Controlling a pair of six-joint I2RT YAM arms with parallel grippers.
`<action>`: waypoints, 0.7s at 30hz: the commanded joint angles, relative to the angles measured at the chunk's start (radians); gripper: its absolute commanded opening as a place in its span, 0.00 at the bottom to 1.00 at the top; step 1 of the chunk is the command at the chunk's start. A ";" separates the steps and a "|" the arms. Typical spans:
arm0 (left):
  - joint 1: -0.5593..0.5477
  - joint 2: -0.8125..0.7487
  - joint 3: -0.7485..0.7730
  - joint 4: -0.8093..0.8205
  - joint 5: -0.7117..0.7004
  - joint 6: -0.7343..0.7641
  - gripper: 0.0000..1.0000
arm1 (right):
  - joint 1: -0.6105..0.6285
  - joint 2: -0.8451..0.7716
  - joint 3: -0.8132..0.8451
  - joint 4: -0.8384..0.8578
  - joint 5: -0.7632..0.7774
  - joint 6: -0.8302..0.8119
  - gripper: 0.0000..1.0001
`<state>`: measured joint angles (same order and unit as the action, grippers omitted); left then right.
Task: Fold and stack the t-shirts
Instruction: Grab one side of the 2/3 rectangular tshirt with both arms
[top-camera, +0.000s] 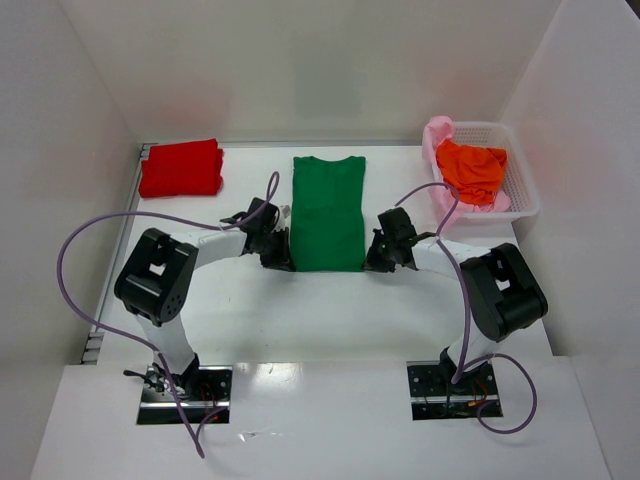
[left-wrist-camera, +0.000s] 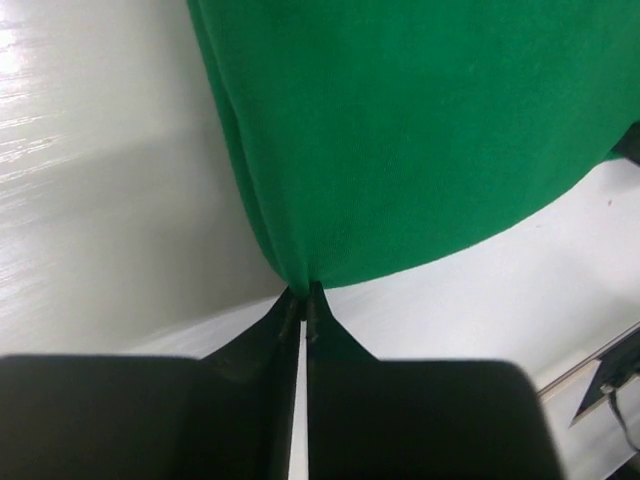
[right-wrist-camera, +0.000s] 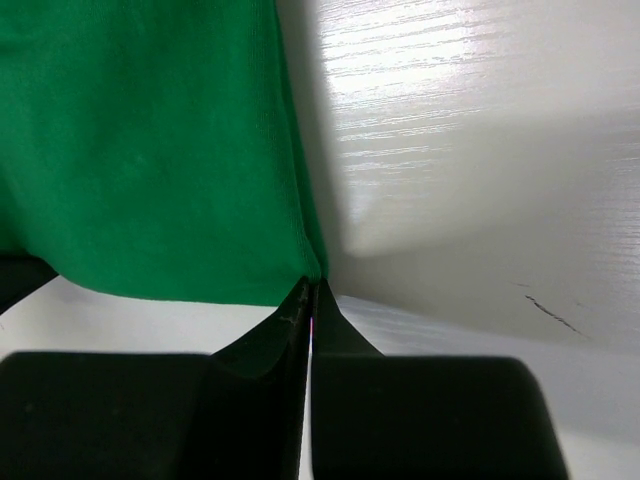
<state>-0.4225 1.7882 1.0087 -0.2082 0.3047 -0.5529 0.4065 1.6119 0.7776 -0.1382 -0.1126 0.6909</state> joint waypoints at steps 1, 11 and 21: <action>0.001 0.023 0.037 0.005 0.013 0.007 0.00 | 0.008 -0.018 -0.012 0.045 0.009 0.002 0.00; 0.001 -0.061 -0.016 -0.078 0.013 0.016 0.00 | 0.008 -0.150 -0.090 0.018 0.005 0.039 0.00; -0.009 -0.271 -0.077 -0.202 0.022 0.011 0.00 | 0.008 -0.352 -0.152 -0.087 -0.021 0.059 0.00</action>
<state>-0.4288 1.5974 0.9486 -0.3357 0.3173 -0.5526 0.4080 1.3340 0.6393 -0.1704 -0.1482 0.7418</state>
